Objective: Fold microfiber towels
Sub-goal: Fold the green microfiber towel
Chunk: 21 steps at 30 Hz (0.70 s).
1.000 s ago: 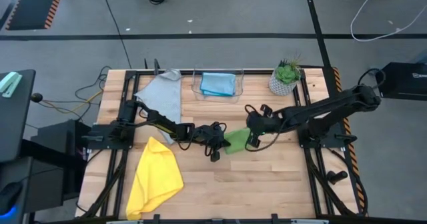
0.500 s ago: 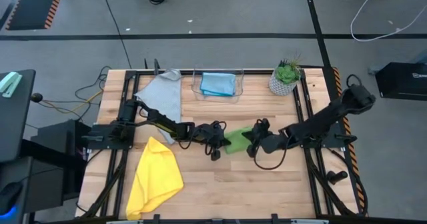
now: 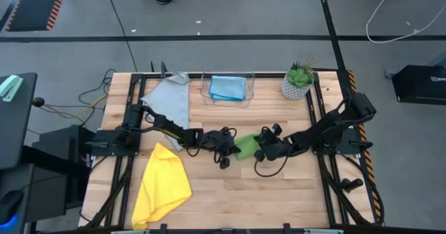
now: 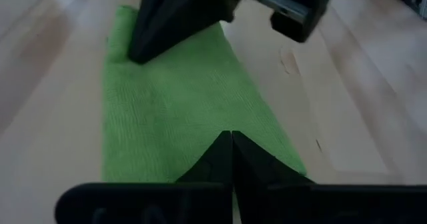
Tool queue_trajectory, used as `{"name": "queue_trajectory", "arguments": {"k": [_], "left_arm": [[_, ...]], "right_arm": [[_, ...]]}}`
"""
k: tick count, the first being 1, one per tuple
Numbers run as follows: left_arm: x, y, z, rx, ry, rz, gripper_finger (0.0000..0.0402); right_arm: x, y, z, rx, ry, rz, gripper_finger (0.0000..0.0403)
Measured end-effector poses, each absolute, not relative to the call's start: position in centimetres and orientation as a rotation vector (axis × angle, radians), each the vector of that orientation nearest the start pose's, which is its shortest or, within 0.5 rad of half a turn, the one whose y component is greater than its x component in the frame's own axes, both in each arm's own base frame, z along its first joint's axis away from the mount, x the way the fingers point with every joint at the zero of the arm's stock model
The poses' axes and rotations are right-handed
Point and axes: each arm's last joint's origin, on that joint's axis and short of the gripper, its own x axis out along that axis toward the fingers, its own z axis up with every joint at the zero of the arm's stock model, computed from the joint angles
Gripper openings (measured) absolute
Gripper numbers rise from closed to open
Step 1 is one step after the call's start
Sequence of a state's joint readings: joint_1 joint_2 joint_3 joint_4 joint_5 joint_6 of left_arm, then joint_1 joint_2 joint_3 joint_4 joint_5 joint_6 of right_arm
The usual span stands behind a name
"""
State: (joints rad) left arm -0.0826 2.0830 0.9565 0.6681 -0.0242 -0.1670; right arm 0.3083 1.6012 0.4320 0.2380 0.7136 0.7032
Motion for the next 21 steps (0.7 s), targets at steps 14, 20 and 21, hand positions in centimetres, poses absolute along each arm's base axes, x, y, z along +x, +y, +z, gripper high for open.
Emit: {"name": "queue_trajectory", "arguments": {"k": [14,20,21], "left_arm": [[39.1,-1.8,9.8,-0.11,0.536,-0.048,0.0008],[38.7,-0.5,12.4,-0.018,0.513,-0.045,0.0008],[38.7,-0.3,12.8,-0.016,0.503,-0.041,0.0009]], "right_arm": [[23.1,3.9,8.9,0.23,0.637,-0.69,0.0007],[23.0,3.9,8.9,0.211,0.645,-0.688,0.0007],[23.0,3.9,8.9,0.211,0.645,-0.688,0.0007]]}}
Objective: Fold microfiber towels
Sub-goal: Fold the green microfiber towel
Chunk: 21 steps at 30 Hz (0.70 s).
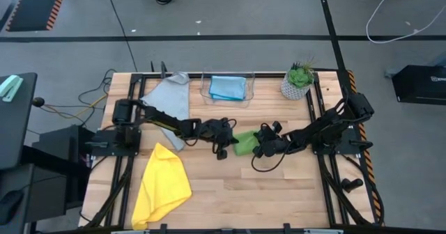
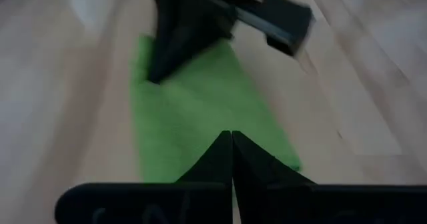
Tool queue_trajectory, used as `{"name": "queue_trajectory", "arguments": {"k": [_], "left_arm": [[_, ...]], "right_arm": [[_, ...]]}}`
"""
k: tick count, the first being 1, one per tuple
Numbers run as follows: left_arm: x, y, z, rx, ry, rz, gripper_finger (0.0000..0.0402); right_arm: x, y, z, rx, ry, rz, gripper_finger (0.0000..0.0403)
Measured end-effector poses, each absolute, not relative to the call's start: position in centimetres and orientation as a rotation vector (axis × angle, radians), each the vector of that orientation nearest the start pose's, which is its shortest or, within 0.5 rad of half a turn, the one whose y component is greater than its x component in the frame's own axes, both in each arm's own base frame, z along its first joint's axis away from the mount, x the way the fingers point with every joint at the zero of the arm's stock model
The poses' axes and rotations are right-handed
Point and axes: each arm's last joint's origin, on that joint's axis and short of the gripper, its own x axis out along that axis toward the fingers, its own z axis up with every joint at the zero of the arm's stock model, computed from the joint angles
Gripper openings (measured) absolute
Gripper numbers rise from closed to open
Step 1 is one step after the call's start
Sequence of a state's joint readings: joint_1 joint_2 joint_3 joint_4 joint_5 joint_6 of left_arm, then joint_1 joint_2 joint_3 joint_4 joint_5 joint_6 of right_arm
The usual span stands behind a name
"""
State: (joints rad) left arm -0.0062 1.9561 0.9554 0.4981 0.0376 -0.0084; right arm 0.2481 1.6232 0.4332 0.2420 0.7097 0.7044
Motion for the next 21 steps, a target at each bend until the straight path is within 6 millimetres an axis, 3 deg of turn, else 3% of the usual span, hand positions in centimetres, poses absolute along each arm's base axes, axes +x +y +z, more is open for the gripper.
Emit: {"name": "queue_trajectory", "arguments": {"k": [3,8,15,18,21], "left_arm": [[38.8,0.1,13.4,-0.018,0.462,-0.036,0.0009],[39.1,1.4,10.7,-0.063,0.503,0.011,0.0005],[39.0,2.3,9.2,-0.027,0.554,0.067,0.0009],[38.9,2.4,9.5,-0.006,0.572,0.062,0.0014],[38.7,2.2,11.0,0.057,0.558,0.04,0.0039]], "right_arm": [[23.0,3.9,8.9,0.21,0.645,-0.688,0.0007],[23.0,3.9,8.9,0.195,0.649,-0.684,0.0007],[23.0,3.9,8.9,0.193,0.648,-0.684,0.0007],[23.0,3.9,8.9,0.188,0.648,-0.682,0.0007],[23.0,3.9,8.9,0.188,0.649,-0.683,0.0007]]}}
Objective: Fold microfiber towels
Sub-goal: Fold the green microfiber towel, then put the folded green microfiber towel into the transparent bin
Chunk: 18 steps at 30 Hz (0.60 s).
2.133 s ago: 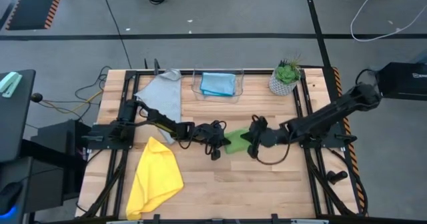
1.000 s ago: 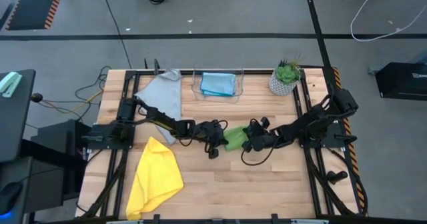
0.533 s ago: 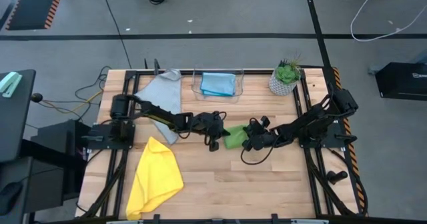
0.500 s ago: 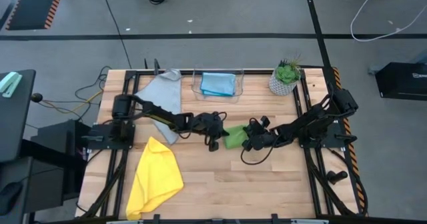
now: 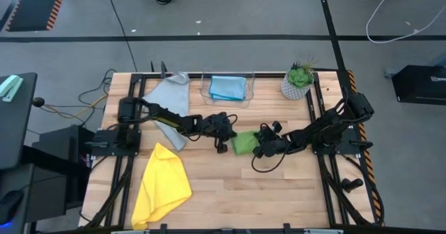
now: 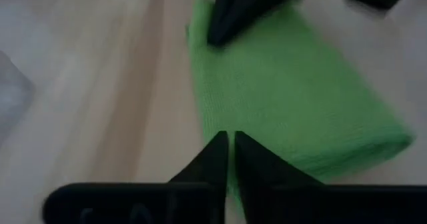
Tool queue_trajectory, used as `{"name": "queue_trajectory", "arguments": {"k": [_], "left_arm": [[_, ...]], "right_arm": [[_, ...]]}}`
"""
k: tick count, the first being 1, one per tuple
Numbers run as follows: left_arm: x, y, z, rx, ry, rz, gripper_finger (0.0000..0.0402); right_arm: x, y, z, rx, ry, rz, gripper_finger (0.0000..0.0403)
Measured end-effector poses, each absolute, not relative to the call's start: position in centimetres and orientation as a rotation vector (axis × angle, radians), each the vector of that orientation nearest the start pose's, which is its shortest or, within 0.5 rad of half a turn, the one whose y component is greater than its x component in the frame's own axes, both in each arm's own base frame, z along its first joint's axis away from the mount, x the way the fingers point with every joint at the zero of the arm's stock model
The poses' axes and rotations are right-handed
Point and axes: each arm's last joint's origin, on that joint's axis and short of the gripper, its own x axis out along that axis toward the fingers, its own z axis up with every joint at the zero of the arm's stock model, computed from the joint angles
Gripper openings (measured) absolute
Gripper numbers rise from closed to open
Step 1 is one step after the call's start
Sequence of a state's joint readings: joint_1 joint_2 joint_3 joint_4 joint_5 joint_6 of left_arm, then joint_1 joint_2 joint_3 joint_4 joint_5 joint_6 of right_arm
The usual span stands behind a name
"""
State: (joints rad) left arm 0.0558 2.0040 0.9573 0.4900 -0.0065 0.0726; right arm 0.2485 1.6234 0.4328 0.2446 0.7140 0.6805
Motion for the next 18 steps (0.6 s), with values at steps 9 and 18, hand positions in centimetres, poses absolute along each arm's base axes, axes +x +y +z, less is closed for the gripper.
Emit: {"name": "queue_trajectory", "arguments": {"k": [9,18], "left_arm": [[37.5,-1.9,14.6,0.103,0.578,-0.081,0.017],[37.8,-5.9,12.5,0.26,0.568,-0.067,0.0277]], "right_arm": [[23.0,4.0,8.9,0.187,0.648,-0.68,0.0007],[23.1,4.0,8.9,0.187,0.646,-0.678,0.0007]]}}
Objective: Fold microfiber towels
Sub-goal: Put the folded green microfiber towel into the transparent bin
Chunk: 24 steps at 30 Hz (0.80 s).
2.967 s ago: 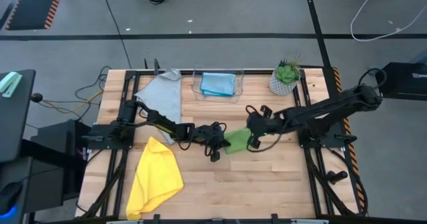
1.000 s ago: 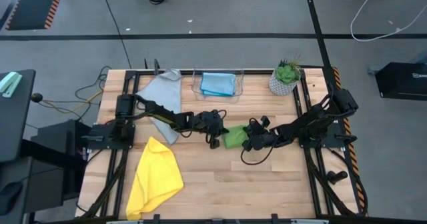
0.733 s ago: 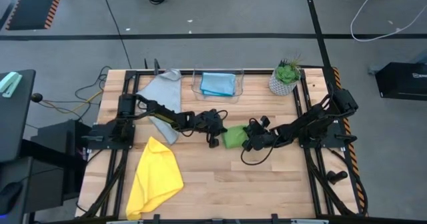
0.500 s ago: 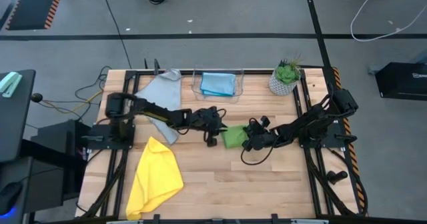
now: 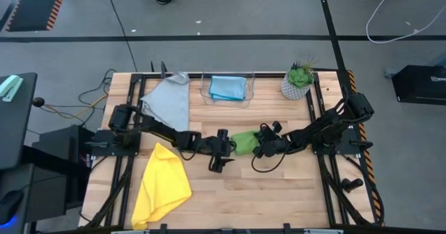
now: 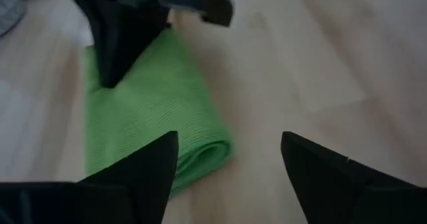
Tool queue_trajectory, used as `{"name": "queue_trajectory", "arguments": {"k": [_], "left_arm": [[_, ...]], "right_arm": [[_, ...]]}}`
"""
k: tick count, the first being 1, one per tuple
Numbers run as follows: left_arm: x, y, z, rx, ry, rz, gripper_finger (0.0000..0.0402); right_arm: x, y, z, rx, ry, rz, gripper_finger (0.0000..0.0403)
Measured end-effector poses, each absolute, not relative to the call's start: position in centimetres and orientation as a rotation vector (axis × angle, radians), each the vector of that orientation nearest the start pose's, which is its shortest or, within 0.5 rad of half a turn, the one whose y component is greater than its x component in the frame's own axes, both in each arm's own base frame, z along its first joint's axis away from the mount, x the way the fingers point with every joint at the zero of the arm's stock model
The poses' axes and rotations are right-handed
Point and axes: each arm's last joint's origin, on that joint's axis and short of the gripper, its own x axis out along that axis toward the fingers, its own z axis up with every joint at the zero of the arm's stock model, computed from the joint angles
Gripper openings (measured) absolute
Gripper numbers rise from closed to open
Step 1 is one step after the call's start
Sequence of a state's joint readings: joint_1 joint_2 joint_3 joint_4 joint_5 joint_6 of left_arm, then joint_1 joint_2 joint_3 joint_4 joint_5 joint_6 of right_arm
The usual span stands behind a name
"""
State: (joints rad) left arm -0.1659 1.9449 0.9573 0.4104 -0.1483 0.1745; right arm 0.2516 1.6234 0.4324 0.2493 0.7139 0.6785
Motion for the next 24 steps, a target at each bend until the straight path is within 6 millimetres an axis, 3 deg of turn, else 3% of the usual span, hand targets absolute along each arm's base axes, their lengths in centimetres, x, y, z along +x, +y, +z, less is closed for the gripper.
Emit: {"name": "queue_trajectory", "arguments": {"k": [9,18,24], "left_arm": [[38.5,-5.9,10.9,0.351,0.522,-0.023,0.0286],[38.5,-5.6,10.9,0.376,0.525,-0.016,0.0286],[39.4,-5.6,9.4,0.417,0.557,-0.019,0.0285]], "right_arm": [[23.1,4.0,9.0,0.193,0.636,-0.675,0.0007],[23.2,4.0,9.1,0.199,0.627,-0.673,0.0007],[23.2,4.0,9.1,0.202,0.623,-0.672,0.0007]]}}
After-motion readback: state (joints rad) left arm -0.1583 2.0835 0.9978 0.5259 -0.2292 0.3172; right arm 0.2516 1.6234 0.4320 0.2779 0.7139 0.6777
